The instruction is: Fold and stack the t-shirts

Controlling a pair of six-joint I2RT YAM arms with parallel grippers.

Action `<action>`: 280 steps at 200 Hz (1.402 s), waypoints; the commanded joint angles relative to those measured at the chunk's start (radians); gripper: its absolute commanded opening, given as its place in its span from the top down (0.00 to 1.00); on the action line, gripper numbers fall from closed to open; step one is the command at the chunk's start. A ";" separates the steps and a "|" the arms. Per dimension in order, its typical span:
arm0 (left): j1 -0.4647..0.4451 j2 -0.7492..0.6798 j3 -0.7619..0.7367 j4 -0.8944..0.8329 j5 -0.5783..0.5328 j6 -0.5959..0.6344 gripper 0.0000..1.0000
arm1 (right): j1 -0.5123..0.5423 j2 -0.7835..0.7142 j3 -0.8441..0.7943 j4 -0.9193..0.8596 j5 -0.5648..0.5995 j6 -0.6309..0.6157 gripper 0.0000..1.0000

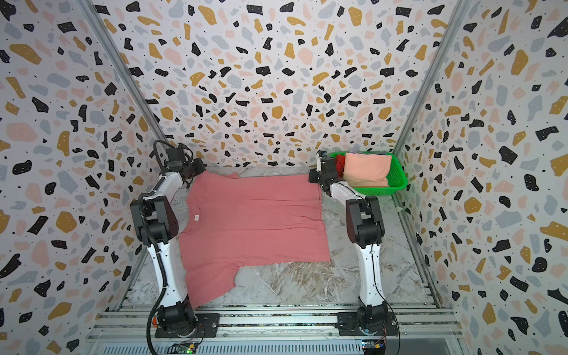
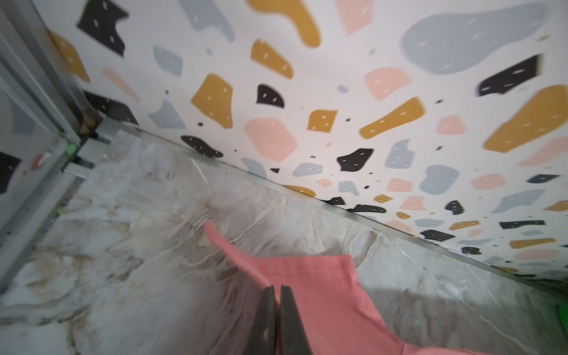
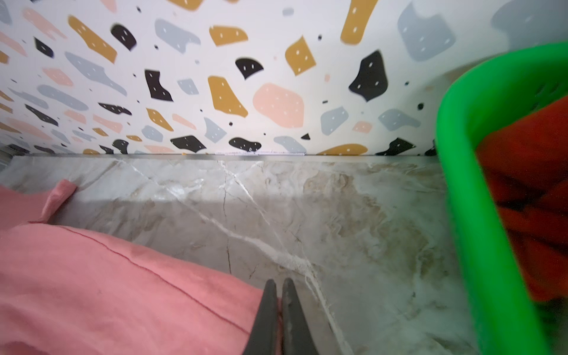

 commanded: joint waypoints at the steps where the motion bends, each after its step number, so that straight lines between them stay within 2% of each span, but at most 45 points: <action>1: 0.004 -0.062 -0.056 -0.011 0.021 0.085 1.00 | -0.011 -0.073 -0.038 0.021 -0.027 -0.016 1.00; 85: 0.005 -0.294 -0.386 -0.018 -0.097 0.217 1.00 | -0.020 -0.171 -0.169 0.045 -0.102 -0.037 1.00; 130: 0.004 -0.393 -0.546 0.039 -0.146 0.231 1.00 | -0.020 -0.232 -0.262 0.036 -0.121 -0.066 1.00; 198: 0.006 -0.530 -0.751 0.057 -0.235 0.225 1.00 | -0.015 -0.369 -0.498 0.066 -0.118 -0.027 1.00; 203: 0.005 -0.551 -0.776 0.059 -0.239 0.221 1.00 | -0.015 -0.393 -0.531 0.066 -0.107 -0.020 0.94; 208: 0.006 -0.581 -0.800 0.061 -0.250 0.216 0.95 | -0.015 -0.426 -0.579 0.072 -0.088 -0.007 0.81; 216: 0.006 -0.620 -0.850 0.063 -0.266 0.209 0.90 | -0.015 -0.472 -0.636 0.082 -0.062 0.002 0.74; 221: 0.006 -0.656 -0.879 0.067 -0.279 0.204 0.85 | -0.015 -0.504 -0.670 0.081 -0.034 0.010 0.65; 228: 0.006 -0.703 -0.920 0.078 -0.298 0.195 0.72 | -0.017 -0.553 -0.713 0.083 -0.005 0.021 0.50; 231: 0.006 -0.721 -0.934 0.081 -0.307 0.191 0.68 | -0.017 -0.571 -0.729 0.085 0.003 0.024 0.47; 248: 0.005 -0.810 -1.000 0.110 -0.360 0.163 0.53 | -0.017 -0.651 -0.778 0.090 0.020 0.037 0.45; 262: 0.006 -0.825 -1.008 0.131 -0.354 0.151 0.49 | -0.017 -0.660 -0.764 0.066 0.017 0.043 0.44; 280: 0.006 -0.748 -0.928 0.074 -0.328 0.148 0.45 | -0.013 -0.609 -0.700 0.036 -0.046 0.046 0.44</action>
